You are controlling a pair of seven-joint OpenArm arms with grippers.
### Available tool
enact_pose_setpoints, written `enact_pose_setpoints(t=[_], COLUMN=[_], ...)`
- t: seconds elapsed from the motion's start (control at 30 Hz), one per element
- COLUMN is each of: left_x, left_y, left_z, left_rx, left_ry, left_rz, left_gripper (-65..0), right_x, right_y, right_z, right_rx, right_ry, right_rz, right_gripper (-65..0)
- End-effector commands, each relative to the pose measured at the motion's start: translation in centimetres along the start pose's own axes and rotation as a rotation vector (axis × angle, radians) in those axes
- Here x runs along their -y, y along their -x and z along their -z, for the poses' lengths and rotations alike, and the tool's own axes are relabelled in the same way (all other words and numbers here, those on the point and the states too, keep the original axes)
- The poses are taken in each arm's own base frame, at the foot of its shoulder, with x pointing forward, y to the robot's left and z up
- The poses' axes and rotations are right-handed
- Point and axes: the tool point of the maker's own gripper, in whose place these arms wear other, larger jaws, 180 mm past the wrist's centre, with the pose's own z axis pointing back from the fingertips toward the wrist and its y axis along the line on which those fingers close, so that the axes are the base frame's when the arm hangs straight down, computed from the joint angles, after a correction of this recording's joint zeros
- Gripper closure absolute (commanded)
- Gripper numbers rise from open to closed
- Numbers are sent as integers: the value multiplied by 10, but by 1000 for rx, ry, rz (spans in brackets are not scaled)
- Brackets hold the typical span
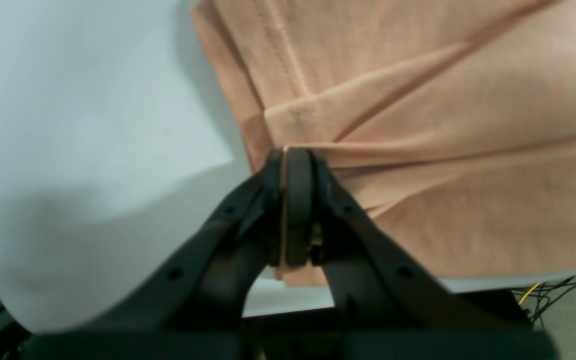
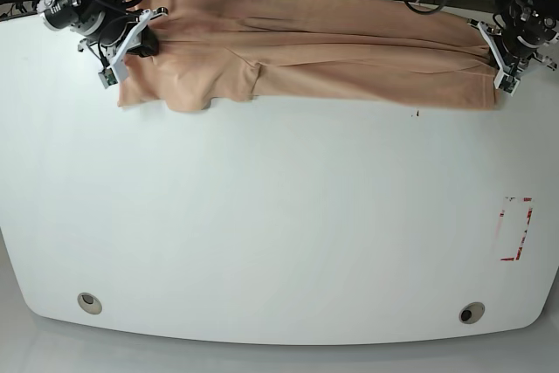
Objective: Fold the T-shirt properly
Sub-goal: 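Release the folded edge and regrasp it with both grippers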
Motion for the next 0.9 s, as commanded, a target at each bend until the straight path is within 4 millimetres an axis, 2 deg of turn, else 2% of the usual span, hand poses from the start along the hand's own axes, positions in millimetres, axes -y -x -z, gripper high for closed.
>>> enact_pose_setpoints(t=[0.0,0.1,0.27,0.37,0.5,0.57,0.6,0.67,0.8,0.87], left_x=[-19,-30,-37,-37,-32,-28,-26,-26,-26,-26], left_y=[-1,3,1,-6,-5,-5,-5,-4,-4,-5], left_z=[-9,-13,-18,-22,-19,-18,-17,-17,-17,-17], left_rx=[13,13,24,42,38,34,32,31,30,31], left_ry=[-50,-81,-105,-115,-105,-93,-90,-88,-89,-89], left_rz=[-7,-34,-41,-30,-32,-25,-21,-21,-21,-21], left_gripper=[0,0,0,0,0,0,0,-53,-233,-299], right_x=[17,18,11,5,2,6,9,14,21,19], right_y=[1,0,-18,-11,-9,2,7,17,25,19], right_z=[-15,-22,-36,-40,-38,-35,-33,-28,-28,-31], right_rx=[16,49,146,140,136,101,77,33,-3,17], right_ry=[60,47,-39,-78,-87,-70,-54,-30,6,-5], right_rz=[11,41,46,55,64,78,79,81,74,64], right_gripper=[0,0,0,0,0,-6,-35,-124,-377,-460])
